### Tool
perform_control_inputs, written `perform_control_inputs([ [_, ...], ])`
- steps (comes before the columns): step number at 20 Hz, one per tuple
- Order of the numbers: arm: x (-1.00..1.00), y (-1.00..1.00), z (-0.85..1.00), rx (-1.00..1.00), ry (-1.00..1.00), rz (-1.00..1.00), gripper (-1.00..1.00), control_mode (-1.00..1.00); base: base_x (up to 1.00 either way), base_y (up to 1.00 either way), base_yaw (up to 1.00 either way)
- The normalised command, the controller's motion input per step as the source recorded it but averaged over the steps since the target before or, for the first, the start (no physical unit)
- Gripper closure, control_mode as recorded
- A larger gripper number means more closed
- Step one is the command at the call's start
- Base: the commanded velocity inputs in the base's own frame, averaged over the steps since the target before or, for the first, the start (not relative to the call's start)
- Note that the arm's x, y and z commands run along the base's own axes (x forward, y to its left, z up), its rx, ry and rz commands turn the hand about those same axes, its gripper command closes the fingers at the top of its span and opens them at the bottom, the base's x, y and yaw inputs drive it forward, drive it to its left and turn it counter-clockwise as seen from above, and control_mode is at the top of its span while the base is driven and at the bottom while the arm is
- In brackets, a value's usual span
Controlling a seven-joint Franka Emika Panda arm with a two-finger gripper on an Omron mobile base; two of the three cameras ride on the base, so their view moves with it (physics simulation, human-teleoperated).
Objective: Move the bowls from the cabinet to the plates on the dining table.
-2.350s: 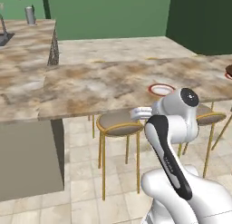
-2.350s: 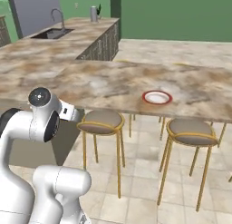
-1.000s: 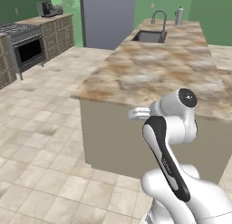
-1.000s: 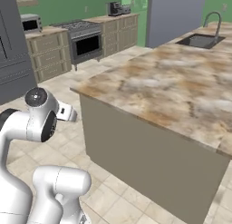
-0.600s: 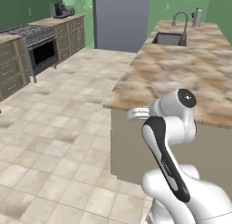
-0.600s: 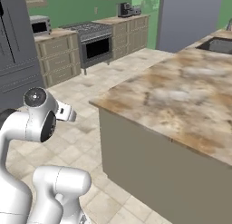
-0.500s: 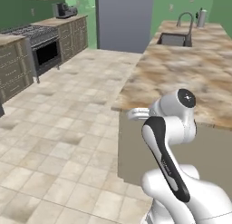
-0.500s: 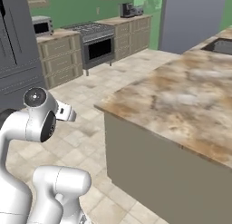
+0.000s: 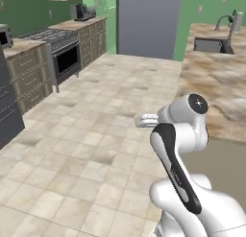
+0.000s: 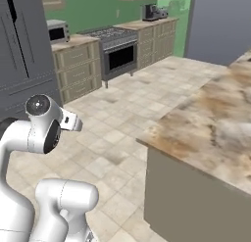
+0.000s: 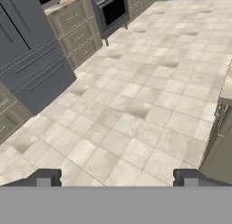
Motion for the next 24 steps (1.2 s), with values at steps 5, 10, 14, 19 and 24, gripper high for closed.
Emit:
perform_control_inputs([
  [5, 0.00, 0.00, 0.00, 0.00, 0.00, 0.00, -1.00, 1.00, 1.00, 1.00, 0.02],
  [10, 0.00, 0.00, 0.00, 0.00, 0.00, 0.00, -1.00, 1.00, 1.00, 0.61, -0.03],
  [14, 0.00, 0.00, 0.00, 0.00, 0.00, 0.00, -1.00, 1.00, 1.00, 0.00, -0.13],
  [19, 0.00, 0.00, 0.00, 0.00, 0.00, 0.00, -1.00, 1.00, 1.00, -0.07, -0.15],
  [24, 0.00, 0.00, 0.00, 0.00, 0.00, 0.00, -1.00, 1.00, 1.00, -0.11, -0.12],
])
